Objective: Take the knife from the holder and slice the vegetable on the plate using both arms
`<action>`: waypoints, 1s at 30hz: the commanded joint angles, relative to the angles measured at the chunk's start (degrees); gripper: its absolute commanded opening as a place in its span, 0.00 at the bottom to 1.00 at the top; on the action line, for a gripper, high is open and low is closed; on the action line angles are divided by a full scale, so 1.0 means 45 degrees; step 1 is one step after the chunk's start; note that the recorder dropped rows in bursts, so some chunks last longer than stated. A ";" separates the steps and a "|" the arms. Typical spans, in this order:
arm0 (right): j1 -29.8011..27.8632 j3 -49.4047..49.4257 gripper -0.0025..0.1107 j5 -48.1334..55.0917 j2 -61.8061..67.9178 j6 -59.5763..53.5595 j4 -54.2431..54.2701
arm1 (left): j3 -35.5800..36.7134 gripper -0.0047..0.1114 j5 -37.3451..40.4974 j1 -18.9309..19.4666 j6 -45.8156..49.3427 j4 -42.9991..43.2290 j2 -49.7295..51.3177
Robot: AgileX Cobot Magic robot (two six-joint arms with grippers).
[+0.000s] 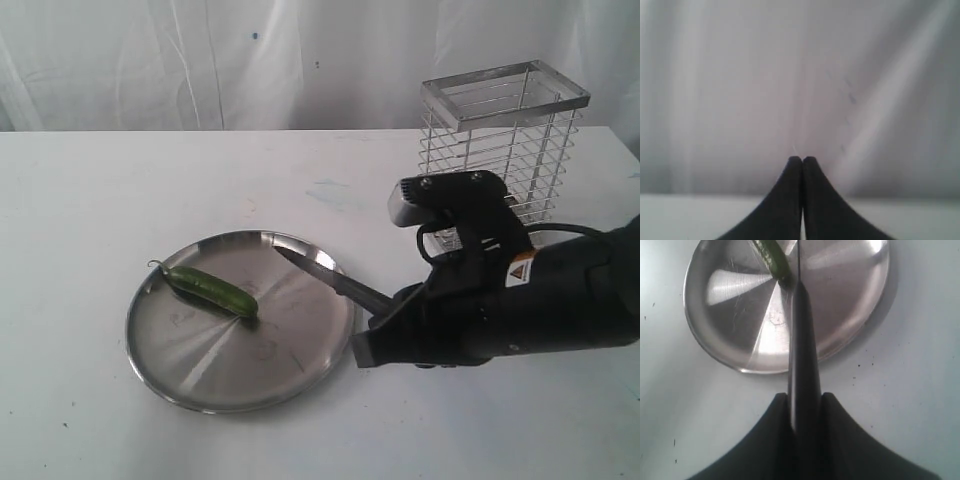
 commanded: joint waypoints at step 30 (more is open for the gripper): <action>-0.0075 -0.0278 0.02 -0.1789 0.0213 -0.0082 0.2429 | -0.0412 0.04 1.0922 -0.4406 1.5093 -1.8235 0.9817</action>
